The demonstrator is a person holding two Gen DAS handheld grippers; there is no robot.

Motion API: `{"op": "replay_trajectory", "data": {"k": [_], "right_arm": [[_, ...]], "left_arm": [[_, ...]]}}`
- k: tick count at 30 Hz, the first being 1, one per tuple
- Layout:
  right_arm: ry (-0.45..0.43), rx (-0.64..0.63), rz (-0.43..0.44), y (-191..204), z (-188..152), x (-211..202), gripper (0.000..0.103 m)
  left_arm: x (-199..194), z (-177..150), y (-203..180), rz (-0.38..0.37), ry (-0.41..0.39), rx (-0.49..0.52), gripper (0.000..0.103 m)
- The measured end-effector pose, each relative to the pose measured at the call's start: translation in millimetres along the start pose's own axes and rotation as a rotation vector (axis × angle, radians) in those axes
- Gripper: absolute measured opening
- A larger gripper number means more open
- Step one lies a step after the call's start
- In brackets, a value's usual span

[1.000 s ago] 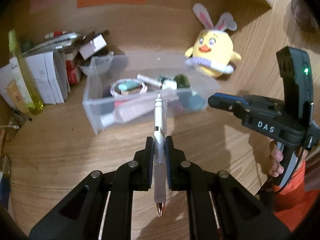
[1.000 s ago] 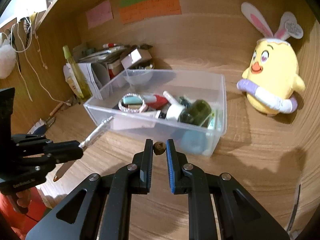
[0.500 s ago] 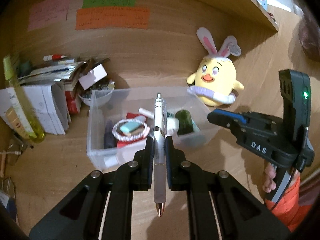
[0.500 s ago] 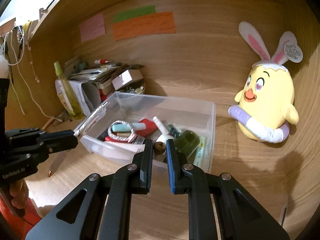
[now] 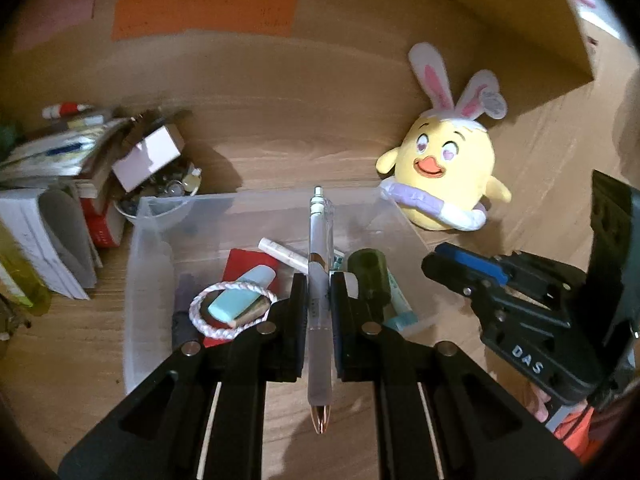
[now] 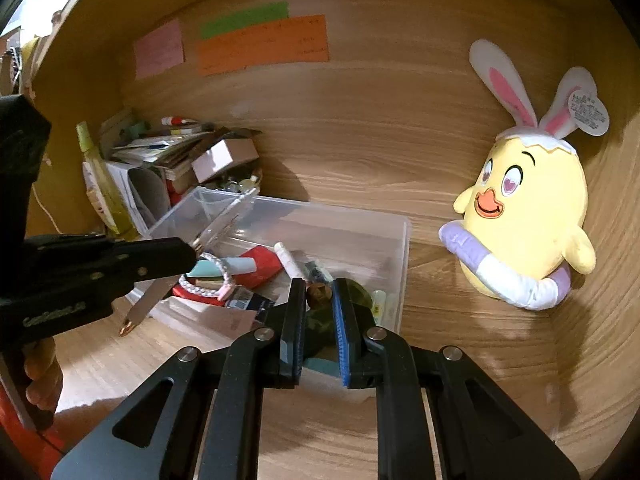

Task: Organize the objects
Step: 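Carry the pen into the bin with the left tool while the right carries the bead in, then open both tools over the bin and withdraw them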

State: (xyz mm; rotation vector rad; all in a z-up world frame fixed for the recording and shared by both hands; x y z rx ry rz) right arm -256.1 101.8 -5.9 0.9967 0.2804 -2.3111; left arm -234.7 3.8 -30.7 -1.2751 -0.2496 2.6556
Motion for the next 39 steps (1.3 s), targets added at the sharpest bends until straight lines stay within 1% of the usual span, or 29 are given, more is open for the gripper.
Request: {"op": "replay_trajectory", "data": {"k": [6,11,16,20,24,27,29,30,32,34,35,38,39], "right_arm": [[0.040,0.010,-0.019,-9,-2,20,0.012],[0.069,0.012,-0.020,-12,-6,33,0.012],[0.088,0.011,-0.020,-12,-8,43,0.012],[0.101,0.010,-0.017,-12,-9,49,0.012],[0.110,0.003,-0.020,-11,-11,53,0.012],[0.115,0.000,-0.031,-11,-13,55,0.012],[0.115,0.000,-0.037,-12,-13,55,0.012],[0.116,0.001,-0.038,-12,-13,55,0.012],[0.117,-0.002,-0.043,-12,-13,55,0.012],[0.116,-0.003,-0.050,-11,-13,55,0.012],[0.119,-0.004,-0.052,-11,-13,55,0.012],[0.133,-0.004,-0.048,-10,-15,55,0.013],[0.136,-0.005,-0.046,-9,-15,55,0.017]], "left_arm": [[29,3,2,0.010,0.050,-0.001,0.010],[44,4,0,0.022,0.067,0.011,0.010],[46,5,2,0.028,0.056,0.017,0.010],[37,4,3,0.065,0.016,0.040,0.010],[29,-3,7,0.062,0.006,0.044,0.012],[24,-8,14,0.070,-0.001,0.030,0.023],[18,-12,19,0.080,-0.014,0.018,0.033],[15,-15,21,0.089,-0.022,0.013,0.035],[7,-18,24,0.110,-0.043,0.008,0.044],[-2,-21,27,0.131,-0.066,0.005,0.051],[-6,-23,28,0.142,-0.078,0.005,0.054],[-17,-27,29,0.166,-0.107,0.012,0.057],[-21,-29,28,0.168,-0.114,0.013,0.058]]}}
Point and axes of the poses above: each gripper's, at about its wrist camera, not at the fingertips, and x roughly the way its jaws point, y to its left, z to its top, the point moved 9 cm from there along x, roughly the way its jaws point, and after that the axes turned 7 degrees about y, right-handed, at the moved point
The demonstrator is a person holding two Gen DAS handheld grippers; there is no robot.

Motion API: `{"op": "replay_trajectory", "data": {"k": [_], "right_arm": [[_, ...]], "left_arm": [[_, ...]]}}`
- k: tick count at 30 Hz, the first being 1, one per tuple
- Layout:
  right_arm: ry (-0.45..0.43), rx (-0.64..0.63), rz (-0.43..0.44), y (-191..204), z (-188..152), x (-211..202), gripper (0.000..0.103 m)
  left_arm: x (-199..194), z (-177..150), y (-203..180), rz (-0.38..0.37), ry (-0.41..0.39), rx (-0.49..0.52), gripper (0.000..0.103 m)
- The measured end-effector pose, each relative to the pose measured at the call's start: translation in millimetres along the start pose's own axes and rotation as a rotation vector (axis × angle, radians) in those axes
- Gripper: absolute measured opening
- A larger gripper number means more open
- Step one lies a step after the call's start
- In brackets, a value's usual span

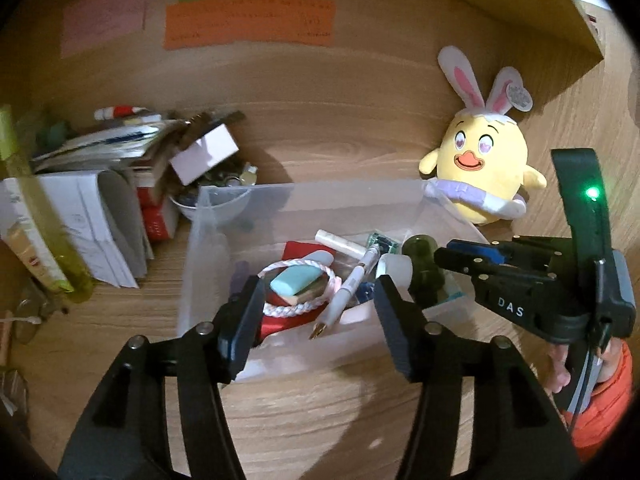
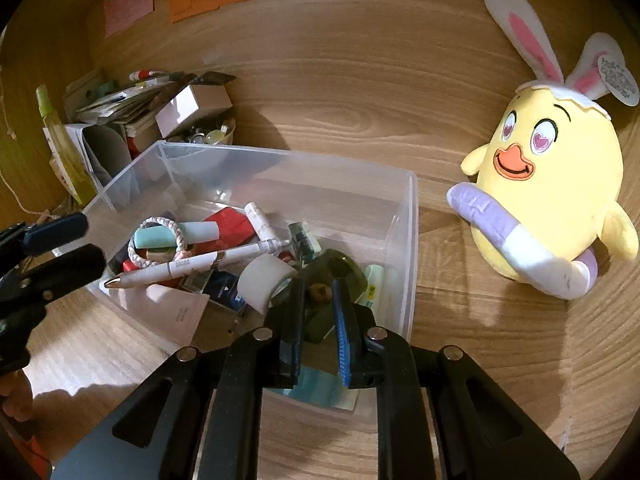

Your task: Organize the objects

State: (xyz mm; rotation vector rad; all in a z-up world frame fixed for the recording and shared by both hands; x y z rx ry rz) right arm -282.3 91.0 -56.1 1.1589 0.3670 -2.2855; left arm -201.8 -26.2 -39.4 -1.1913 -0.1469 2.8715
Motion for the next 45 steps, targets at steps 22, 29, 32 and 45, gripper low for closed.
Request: {"op": "replay_trajectory", "data": {"k": [22,29,32,45], "right_arm": [[-0.194,0.025,0.022,16,-23,-96,0.078],[-0.249,0.023,0.015,22,-36,-119,0.087],[-0.249,0.030,0.019,23,-43,-119,0.088],[-0.243,0.041,0.025,23,-57,-117,0.088]], "left_arm": [[-47,-16,-4,0.022,-0.098,-0.021,0.081],[-60,-22,-5,0.039,-0.134,-0.025,0.094],[-63,-24,-7,0.042,-0.145,-0.022,0.097],[-60,-31,-12,0.039,-0.133,-0.027,0.098]]}}
Point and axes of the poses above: each gripper's, at about its wrist camera, not at the fingertips, and x roughly the way its jaws point, y to its left, z to its top, the point moved 9 cm from there along x, roughly the way its jaws point, and after that the axes turned 7 degrees about y, right-handed, at the moved point
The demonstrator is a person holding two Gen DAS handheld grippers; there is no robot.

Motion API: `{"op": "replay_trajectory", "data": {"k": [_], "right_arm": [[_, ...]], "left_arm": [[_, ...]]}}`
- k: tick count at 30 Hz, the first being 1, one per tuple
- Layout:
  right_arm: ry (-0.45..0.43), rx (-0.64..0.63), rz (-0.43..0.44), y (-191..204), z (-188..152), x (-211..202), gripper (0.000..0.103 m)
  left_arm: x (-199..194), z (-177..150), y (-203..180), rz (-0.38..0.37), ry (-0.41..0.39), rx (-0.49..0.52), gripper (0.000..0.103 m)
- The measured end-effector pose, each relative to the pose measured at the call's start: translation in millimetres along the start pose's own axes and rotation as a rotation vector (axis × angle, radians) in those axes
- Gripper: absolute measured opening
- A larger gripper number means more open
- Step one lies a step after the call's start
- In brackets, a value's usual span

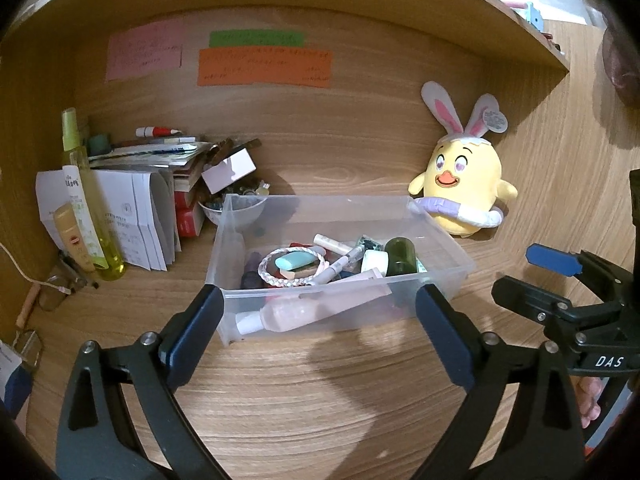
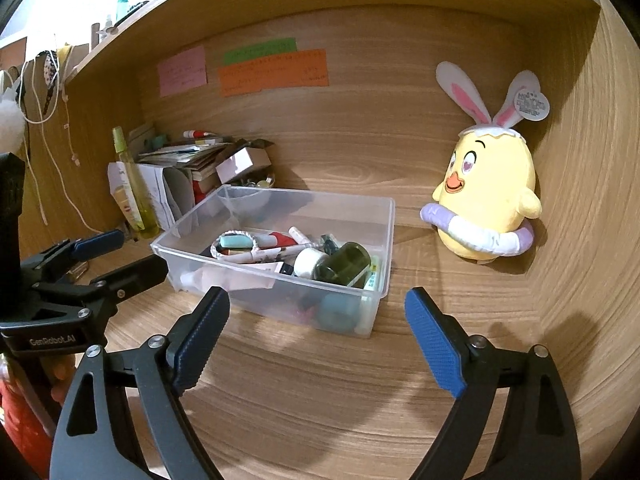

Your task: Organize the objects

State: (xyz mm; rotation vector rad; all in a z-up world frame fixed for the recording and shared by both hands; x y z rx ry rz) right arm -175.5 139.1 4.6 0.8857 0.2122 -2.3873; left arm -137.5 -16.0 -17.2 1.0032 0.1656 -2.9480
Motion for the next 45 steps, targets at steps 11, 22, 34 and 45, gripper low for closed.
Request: {"op": "replay_trajectory", "data": {"k": [11,22,34,45], "right_arm": [[0.002,-0.002,0.005,0.8,-0.2,2.5,0.088],[0.008,-0.005,0.006,4.9,-0.7,3.1,0.088],[0.010,0.003,0.009,2.5,-0.9,3.9,0.088],[0.009,0.007,0.007,1.6,-0.8,4.1,0.088]], "left_arm": [[3.4,-3.1,-0.9,-0.005,0.009,-0.007,0.098],[3.5,-4.4,-2.0,-0.018,0.012,-0.011,0.098],[2.4,-3.1,-4.1,-0.016,0.011,-0.009,0.098],[2.4,-1.3,-7.0,-0.031,0.011,0.000,0.098]]}}
Point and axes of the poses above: each gripper's, at about its wrist camera, not at the fingertips, and x roughly the way its jaws point, y to its left, z to its top, the point moved 9 cm from there along x, roughly the way its jaws point, and after that the axes turned 7 degrees about y, right-handed, at the moved point
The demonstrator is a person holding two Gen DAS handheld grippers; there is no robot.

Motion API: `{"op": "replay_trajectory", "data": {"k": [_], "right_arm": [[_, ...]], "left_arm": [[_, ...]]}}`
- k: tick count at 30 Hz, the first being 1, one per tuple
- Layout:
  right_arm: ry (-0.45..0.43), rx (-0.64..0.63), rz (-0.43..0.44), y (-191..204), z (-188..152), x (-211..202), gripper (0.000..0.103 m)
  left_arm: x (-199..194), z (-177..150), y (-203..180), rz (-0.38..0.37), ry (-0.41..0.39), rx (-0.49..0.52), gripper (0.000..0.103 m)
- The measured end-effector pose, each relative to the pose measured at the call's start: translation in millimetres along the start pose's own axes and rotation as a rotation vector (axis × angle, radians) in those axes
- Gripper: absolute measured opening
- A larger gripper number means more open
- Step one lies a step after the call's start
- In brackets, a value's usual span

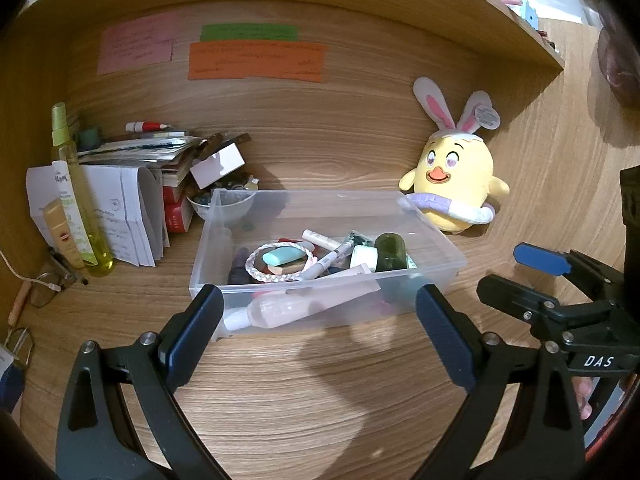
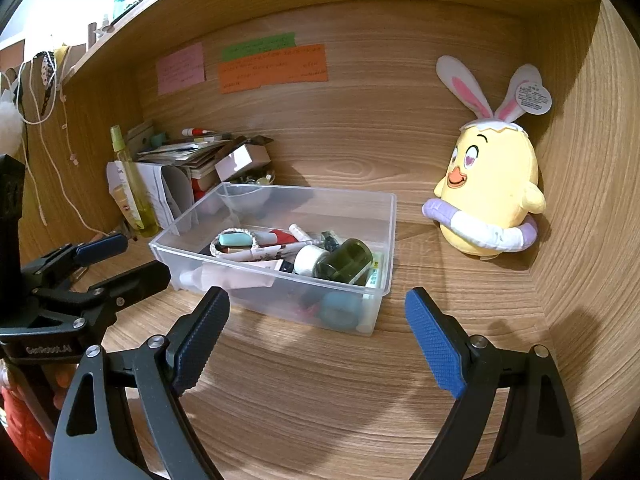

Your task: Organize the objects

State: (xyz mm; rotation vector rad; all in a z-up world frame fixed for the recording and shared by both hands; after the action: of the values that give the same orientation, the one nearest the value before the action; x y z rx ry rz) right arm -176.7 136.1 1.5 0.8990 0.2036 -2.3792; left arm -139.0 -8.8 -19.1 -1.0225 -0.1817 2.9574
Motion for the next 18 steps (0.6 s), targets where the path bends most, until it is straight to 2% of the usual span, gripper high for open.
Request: {"op": "replay_trajectory", "data": {"k": [13,18], "right_arm": [[-0.002,0.011,-0.002,-3.2,1.1,-0.3,0.088],[0.002,0.016,-0.001,-4.5,1.5,0.8,0.088]], "left_arm": [[3.5,-0.5,-0.1,-0.040,0.019,-0.027,0.098],[4.9,-1.3,-1.1,-0.032,0.018,-0.017,0.098]]}}
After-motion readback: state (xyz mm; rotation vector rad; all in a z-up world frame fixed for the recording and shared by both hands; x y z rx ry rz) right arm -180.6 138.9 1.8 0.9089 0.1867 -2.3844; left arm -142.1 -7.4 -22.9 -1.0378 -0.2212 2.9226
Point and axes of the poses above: each gripper's, at about its wrist camera, not at the fingertips, and x roughly the way its jaws point, y to its left, z to its top, the point moved 9 cm from there along x, roughly the way its jaws point, and after that the axes turned 7 degrees about y, right-handed, at the moved point
